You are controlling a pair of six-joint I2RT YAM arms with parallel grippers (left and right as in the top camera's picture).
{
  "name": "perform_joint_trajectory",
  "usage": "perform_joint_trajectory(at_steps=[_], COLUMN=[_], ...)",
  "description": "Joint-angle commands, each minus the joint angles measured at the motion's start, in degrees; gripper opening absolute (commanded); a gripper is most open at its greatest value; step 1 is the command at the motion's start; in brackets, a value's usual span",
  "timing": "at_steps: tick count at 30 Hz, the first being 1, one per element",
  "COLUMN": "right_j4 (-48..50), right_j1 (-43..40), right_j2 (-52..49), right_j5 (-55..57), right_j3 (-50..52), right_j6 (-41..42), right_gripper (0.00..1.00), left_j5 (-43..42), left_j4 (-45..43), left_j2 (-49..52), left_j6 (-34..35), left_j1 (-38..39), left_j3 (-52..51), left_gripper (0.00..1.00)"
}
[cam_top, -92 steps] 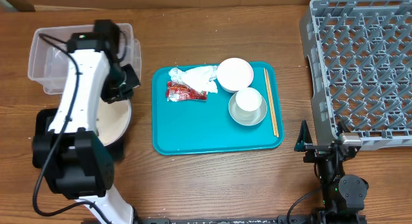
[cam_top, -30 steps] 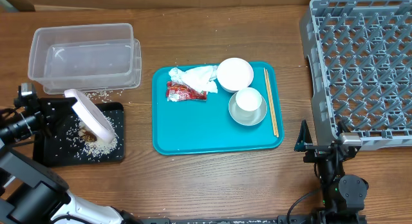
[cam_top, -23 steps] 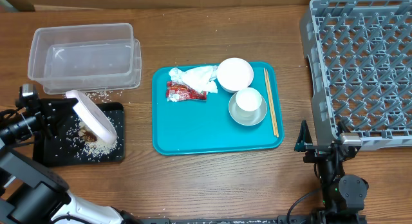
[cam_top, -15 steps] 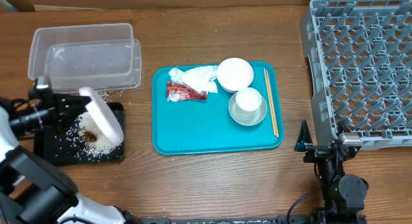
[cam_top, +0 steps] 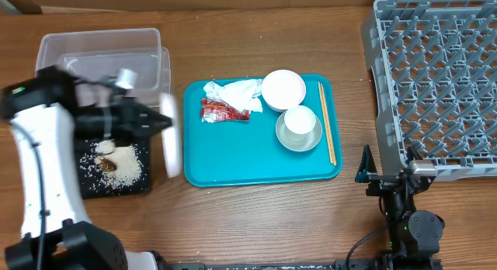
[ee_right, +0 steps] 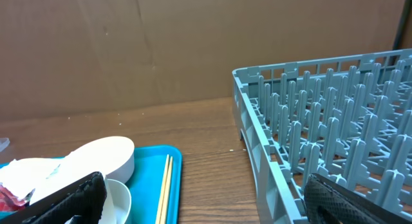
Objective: Sort waste into correct bins and load items into the dishwasher
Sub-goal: 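Carry the emptied plate back and set it on the teal tray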
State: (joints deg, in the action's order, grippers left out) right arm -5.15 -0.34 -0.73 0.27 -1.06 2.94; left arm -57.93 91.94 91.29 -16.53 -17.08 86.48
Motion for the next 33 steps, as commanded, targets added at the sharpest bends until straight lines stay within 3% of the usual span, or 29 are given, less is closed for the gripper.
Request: perform_joint_trajectory(at_steps=[1, 6, 14, 21, 33], right_j4=[0.3, 0.3, 0.3, 0.3, 0.3], right_j1=[-0.2, -0.2, -0.2, -0.2, -0.2], right_j2=[0.6, 0.6, 0.6, 0.6, 0.6], right_j5=[0.1, 0.1, 0.1, 0.1, 0.1], right_j3=[0.6, 0.6, 0.6, 0.6, 0.6], right_j6=[-0.3, -0.3, -0.3, -0.3, -0.3], right_gripper=[1.0, 1.0, 1.0, 1.0, 1.0], left_j5=[7.1, 31.0, 53.2, 58.1, 60.0], left_j4=[-3.8, -12.8, -22.5, -26.3, -29.4], left_j2=[-0.6, -0.6, 0.8, 9.2, 20.3], left_j6=[7.6, 29.8, 49.2, 51.5, 51.5], left_j1=[9.0, 24.8, 46.5, 56.0, 56.8], left_j3=[-0.2, -0.2, -0.2, -0.2, -0.2], left_gripper=[0.04, 0.04, 0.04, 0.04, 0.04])
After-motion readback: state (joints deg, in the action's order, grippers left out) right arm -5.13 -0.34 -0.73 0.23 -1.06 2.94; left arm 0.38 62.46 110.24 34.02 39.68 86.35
